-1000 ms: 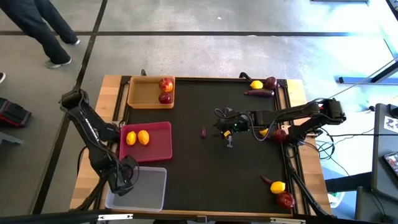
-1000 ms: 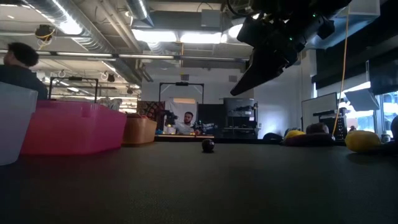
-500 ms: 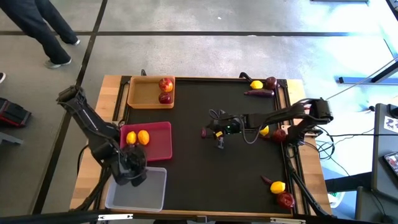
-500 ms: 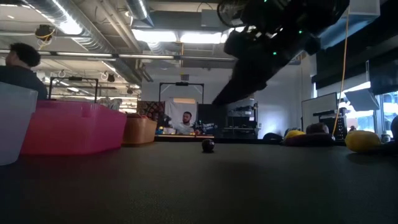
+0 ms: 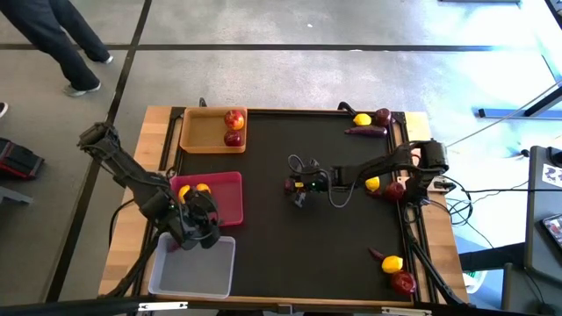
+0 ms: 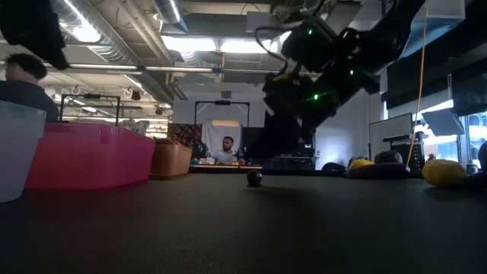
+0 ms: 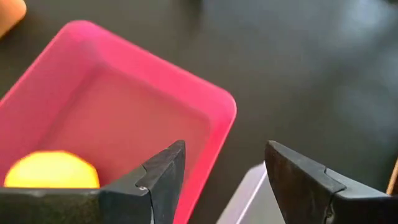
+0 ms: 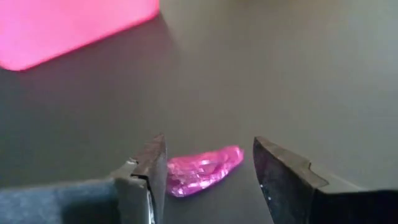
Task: Sort produce into baskets
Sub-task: Put the middle left eggplant into the transparent bin
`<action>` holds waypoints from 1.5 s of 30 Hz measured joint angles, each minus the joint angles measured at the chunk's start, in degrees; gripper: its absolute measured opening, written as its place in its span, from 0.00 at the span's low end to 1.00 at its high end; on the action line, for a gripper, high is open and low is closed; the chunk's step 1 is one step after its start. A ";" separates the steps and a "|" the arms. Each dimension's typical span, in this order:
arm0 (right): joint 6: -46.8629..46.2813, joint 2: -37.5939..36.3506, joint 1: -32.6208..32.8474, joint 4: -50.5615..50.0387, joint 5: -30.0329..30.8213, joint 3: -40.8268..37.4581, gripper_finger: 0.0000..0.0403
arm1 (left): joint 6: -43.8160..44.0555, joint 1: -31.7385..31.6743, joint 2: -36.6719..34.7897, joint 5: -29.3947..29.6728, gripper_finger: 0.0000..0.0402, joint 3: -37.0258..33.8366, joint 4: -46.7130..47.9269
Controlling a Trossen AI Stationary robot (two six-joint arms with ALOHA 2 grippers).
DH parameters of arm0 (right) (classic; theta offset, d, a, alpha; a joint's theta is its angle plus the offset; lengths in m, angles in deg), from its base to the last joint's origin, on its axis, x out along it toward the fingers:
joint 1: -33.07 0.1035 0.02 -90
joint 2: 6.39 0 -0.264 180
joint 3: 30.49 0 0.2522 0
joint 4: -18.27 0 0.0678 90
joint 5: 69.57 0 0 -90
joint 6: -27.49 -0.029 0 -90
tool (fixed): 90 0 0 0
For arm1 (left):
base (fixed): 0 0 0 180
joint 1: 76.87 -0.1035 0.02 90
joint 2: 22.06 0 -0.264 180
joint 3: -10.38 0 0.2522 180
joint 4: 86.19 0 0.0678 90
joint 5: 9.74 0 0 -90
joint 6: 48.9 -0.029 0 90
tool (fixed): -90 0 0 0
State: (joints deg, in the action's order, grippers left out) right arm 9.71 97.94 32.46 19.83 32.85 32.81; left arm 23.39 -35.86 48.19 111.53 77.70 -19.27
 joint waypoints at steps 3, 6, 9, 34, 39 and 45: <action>-4.11 2.25 -0.28 0.00 -0.68 0.00 0.48 | -1.64 -1.00 0.00 0.15 0.53 0.00 -0.52; -6.87 3.47 -0.17 0.64 -0.74 0.13 0.48 | -2.33 -1.48 0.00 0.15 0.53 0.00 -0.95; -7.68 3.52 -0.15 -0.73 -0.49 0.21 0.48 | -3.53 -1.48 0.00 0.15 0.53 0.00 -1.97; -6.74 5.77 -0.48 4.36 -6.47 0.04 0.20 | -7.90 -1.69 0.04 1.87 0.53 0.00 -2.27; -3.66 5.70 -0.46 5.02 -6.40 0.01 0.02 | -11.62 -2.64 0.04 4.92 0.53 0.00 -4.57; 1.72 3.02 -0.52 3.54 -4.46 -0.20 0.04 | -19.20 -5.73 0.07 5.97 0.53 0.00 -11.00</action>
State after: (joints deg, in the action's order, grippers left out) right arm 11.43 100.96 31.94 23.37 28.39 32.62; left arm 4.19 -41.59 48.26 117.50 77.70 -30.27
